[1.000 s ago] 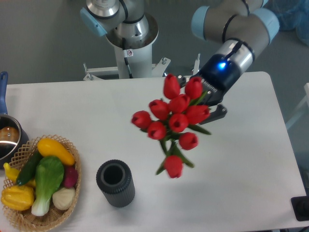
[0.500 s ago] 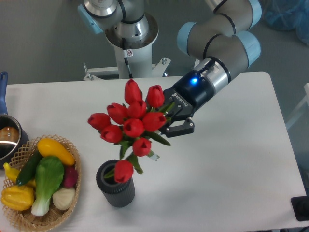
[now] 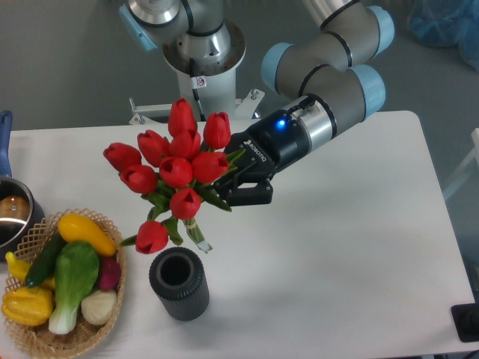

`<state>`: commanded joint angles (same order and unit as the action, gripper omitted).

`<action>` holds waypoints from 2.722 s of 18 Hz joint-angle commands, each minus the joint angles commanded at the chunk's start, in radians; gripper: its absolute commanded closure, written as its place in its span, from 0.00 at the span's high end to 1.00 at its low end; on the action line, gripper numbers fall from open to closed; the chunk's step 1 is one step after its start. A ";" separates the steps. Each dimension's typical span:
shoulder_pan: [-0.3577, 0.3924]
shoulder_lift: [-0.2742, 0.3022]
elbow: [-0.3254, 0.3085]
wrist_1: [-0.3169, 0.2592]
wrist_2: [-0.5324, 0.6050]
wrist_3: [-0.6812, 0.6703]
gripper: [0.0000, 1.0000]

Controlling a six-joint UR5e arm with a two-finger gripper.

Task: Insert the flowers into the vase
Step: 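Carry the tulip bunch toward the black cylindrical vase, then lower the tulip stems into the vase opening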

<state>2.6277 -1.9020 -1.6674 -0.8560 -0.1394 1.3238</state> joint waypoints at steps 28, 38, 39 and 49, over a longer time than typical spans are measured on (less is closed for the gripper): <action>-0.048 -0.103 0.003 -0.003 -0.045 0.038 0.27; -0.055 -0.135 0.011 -0.002 -0.043 0.040 0.27; -0.055 -0.137 0.011 -0.002 -0.043 0.040 0.27; -0.060 -0.180 -0.012 0.000 -0.042 0.100 0.26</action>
<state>2.5679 -2.0816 -1.6797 -0.8560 -0.1810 1.4235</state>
